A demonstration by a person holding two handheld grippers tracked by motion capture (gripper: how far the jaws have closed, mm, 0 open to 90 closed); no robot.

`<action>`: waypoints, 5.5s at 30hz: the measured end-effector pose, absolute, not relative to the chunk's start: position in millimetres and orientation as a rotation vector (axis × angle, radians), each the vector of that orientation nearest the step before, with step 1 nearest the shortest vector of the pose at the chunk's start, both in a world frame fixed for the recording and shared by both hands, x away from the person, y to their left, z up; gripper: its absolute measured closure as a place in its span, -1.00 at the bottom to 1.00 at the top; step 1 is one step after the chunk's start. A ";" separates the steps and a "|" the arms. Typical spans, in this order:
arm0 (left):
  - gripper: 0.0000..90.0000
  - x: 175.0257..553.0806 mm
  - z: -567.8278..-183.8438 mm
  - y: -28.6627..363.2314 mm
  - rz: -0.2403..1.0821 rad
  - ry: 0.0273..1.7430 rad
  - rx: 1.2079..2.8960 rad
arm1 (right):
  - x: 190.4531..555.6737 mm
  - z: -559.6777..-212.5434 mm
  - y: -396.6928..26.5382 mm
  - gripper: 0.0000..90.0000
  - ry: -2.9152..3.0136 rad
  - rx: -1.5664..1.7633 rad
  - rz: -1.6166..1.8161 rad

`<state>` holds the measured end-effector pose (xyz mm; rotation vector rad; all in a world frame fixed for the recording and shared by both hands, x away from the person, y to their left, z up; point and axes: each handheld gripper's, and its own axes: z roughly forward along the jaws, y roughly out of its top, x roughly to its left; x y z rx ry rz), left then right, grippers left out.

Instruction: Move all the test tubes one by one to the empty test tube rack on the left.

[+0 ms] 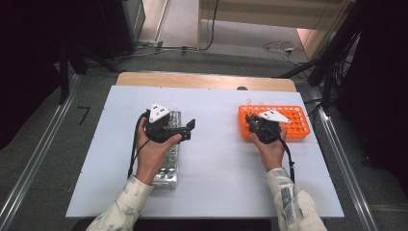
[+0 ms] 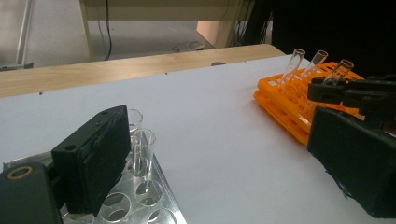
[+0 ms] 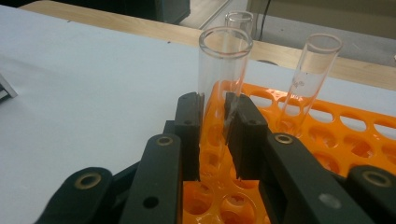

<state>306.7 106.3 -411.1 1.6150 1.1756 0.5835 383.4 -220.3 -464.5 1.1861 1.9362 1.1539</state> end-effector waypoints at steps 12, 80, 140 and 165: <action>-0.86 305.7 -411.6 103.8 0.560 1.163 1.622 | 370.4 -444.4 -225.9 0.62 1.925 1.156 1.191; 0.53 276.5 -424.8 45.0 0.430 0.903 1.798 | 297.2 -451.6 -125.7 0.62 2.288 0.781 1.291; 0.69 297.1 -389.6 142.1 0.654 1.137 1.600 | 302.4 -454.0 -133.1 -0.42 2.276 0.900 1.353; 0.68 305.0 -405.1 137.4 0.727 1.148 1.615 | 302.6 -454.2 -133.3 -0.49 2.278 0.916 1.358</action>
